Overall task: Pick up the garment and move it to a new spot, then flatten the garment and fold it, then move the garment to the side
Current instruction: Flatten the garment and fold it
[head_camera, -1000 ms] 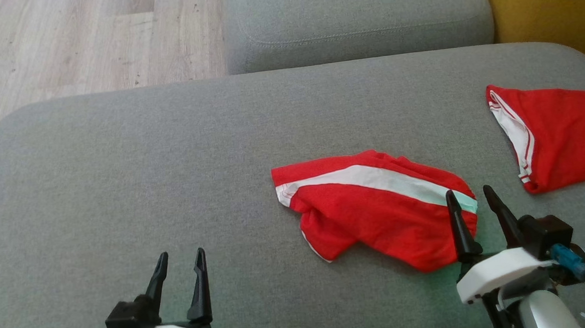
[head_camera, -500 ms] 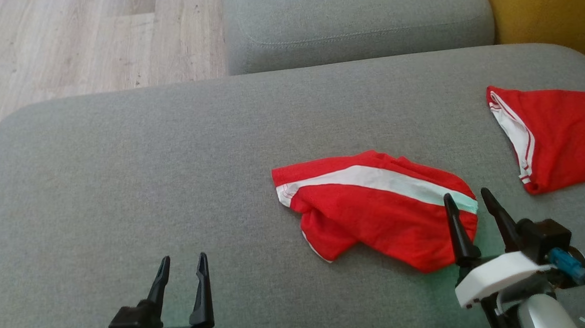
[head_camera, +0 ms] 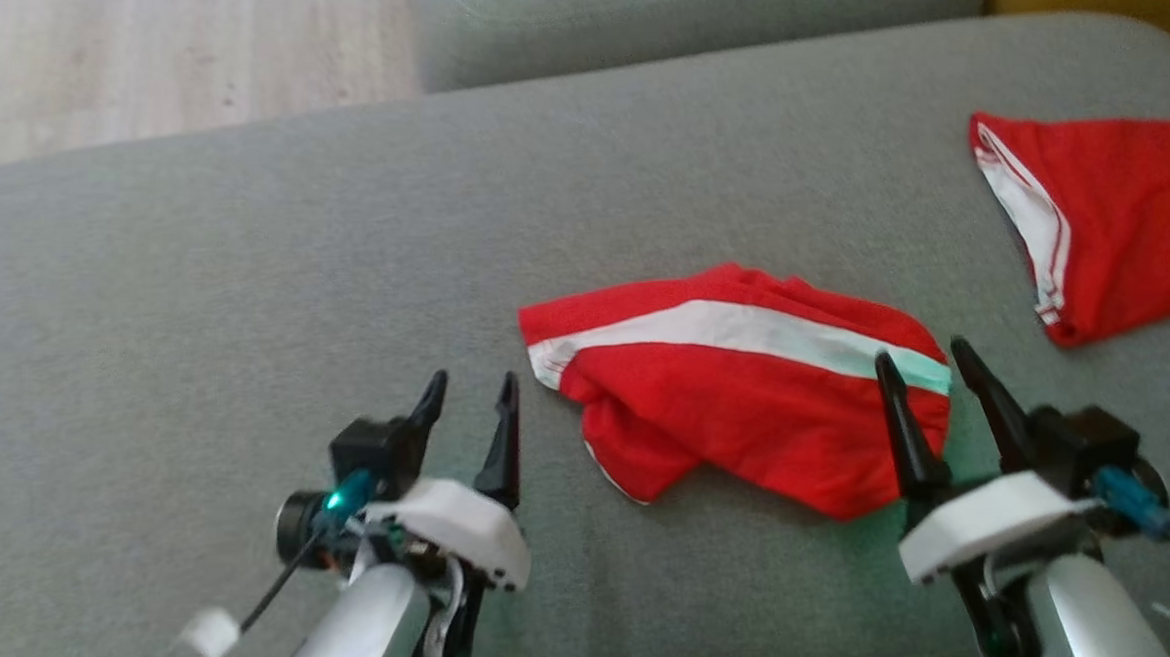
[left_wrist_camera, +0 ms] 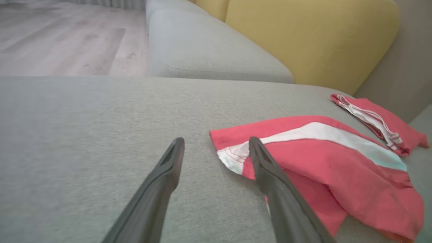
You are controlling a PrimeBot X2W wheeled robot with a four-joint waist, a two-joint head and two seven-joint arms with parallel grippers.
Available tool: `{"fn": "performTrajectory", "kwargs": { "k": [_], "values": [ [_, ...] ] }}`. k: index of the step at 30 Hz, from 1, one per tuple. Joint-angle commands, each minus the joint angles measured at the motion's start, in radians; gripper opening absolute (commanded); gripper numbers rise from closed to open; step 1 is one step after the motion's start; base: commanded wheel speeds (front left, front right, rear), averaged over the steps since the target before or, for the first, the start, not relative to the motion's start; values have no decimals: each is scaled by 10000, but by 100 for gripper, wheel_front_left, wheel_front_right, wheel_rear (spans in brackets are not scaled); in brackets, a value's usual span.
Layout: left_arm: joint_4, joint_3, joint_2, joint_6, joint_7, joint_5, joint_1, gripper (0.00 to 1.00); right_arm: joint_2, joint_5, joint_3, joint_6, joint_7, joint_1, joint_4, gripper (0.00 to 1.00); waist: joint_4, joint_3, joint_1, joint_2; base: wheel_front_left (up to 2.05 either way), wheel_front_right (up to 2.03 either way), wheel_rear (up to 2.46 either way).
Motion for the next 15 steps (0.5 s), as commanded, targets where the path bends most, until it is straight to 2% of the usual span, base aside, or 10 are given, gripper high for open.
{"fn": "performTrajectory", "kwargs": {
  "k": [1,7,15],
  "values": [
    [0,206,-21,-95,55,-30,-527,100,-39,-34,315,37,-23,-584,-417,100,-275,282,-2,0,0,0,0],
    [1395,54,-376,-418,175,-116,-1558,100,-39,-47,357,37,-73,-899,-448,100,-772,870,-2,0,0,0,0],
    [2840,-28,-521,-664,47,-87,-2570,100,-39,-47,330,37,-193,-1155,-417,100,-1116,1389,-2,0,0,0,0]
  ]
}}
